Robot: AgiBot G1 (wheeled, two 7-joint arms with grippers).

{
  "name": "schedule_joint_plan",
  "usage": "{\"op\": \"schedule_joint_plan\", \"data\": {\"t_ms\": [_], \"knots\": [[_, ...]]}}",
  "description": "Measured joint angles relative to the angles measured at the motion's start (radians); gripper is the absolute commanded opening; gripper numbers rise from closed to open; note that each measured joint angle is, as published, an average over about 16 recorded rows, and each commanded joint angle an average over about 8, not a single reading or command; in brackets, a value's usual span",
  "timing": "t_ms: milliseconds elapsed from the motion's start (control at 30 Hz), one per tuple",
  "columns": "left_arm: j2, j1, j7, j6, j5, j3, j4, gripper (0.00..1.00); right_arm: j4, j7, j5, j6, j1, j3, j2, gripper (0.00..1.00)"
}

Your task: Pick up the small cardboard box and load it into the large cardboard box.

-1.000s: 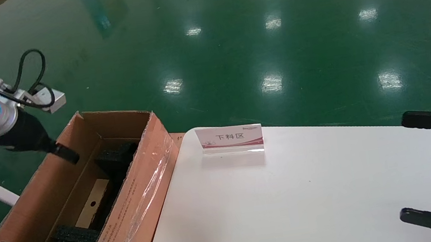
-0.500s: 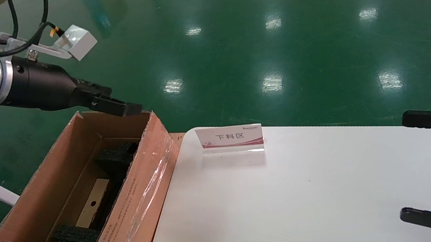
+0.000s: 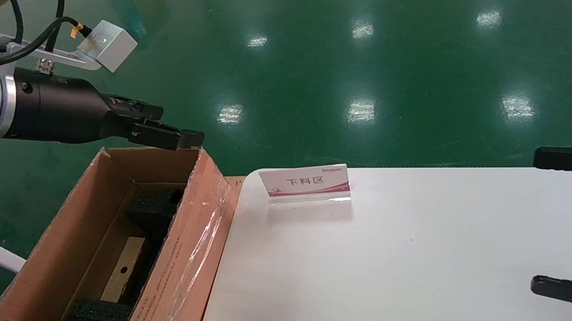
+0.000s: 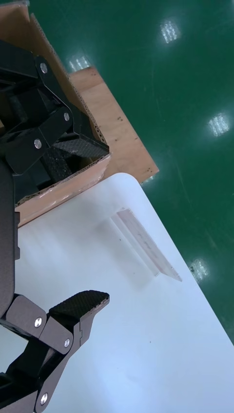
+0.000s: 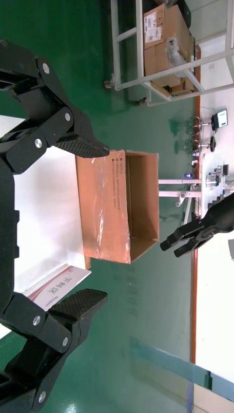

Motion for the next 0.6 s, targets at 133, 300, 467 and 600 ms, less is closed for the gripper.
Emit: {"op": "schedule_joint_plan", "data": {"t_ms": [133,300,467,600], "knots": [[-0.03,0.054,-0.024,-0.005,-0.025,-0.039,-0.099,1.0,0.0,0.0,0.0,0.0,0.0,0.0,0.0,1.0],[-0.081,0.148,-0.062,-0.01,-0.072,-0.111,-0.273,1.0,0.0,0.0,0.0,0.0,0.0,0.0,0.0,1.0],[-0.142,0.26,-0.108,-0.016,-0.127,-0.195,-0.478,1.0,-0.001,0.0,0.0,0.0,0.0,-0.001,0.0,1.0],[-0.191,0.35,-0.144,-0.02,-0.171,-0.263,-0.643,1.0,-0.001,-0.001,0.0,0.0,0.0,-0.001,0.0,1.0]]}}
